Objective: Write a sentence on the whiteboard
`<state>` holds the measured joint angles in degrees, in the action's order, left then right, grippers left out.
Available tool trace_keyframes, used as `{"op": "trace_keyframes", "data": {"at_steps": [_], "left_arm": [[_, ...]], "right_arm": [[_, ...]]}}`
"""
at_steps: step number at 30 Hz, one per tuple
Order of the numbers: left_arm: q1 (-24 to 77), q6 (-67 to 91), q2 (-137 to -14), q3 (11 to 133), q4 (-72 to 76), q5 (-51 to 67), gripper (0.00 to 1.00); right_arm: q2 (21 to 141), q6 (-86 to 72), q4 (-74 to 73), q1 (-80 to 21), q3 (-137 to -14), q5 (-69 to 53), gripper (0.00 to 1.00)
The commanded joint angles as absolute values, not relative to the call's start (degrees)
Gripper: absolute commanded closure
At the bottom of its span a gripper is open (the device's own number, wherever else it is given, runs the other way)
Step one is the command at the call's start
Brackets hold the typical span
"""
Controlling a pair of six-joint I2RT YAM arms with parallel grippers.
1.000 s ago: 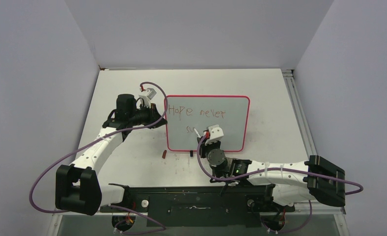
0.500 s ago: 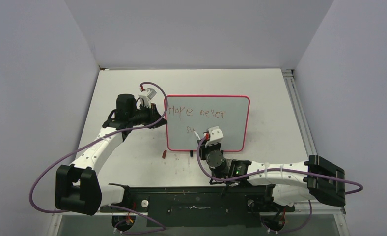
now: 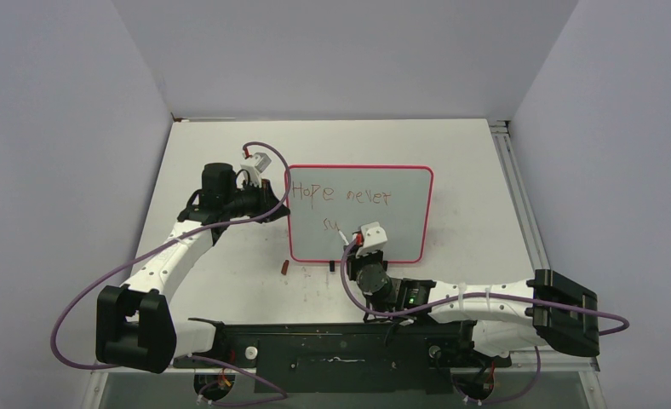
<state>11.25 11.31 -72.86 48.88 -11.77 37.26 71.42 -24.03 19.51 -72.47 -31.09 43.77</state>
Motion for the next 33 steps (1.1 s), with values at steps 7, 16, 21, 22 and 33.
{"op": "trace_keyframes", "data": {"at_steps": [7, 16, 21, 22, 33], "left_arm": [[11.7, 11.5, -71.7, 49.8, -9.9, 39.3, 0.97], [11.7, 11.5, -71.7, 49.8, -10.0, 39.2, 0.97], [11.8, 11.5, -71.7, 49.7, -10.0, 39.2, 0.97], [11.8, 11.5, -71.8, 49.7, -10.0, 39.2, 0.97], [11.8, 11.4, -71.7, 49.8, -10.0, 39.1, 0.97]], "right_arm": [[67.2, -19.2, 21.8, -75.7, -32.5, 47.1, 0.95], [68.4, -16.8, 24.9, -75.4, -33.8, 49.5, 0.95], [69.8, -16.1, 27.5, -74.1, -33.9, 48.2, 0.95], [70.0, -16.1, 27.8, -73.7, -34.0, 47.8, 0.95], [71.4, -15.9, 29.9, -71.9, -33.6, 46.0, 0.95]]}}
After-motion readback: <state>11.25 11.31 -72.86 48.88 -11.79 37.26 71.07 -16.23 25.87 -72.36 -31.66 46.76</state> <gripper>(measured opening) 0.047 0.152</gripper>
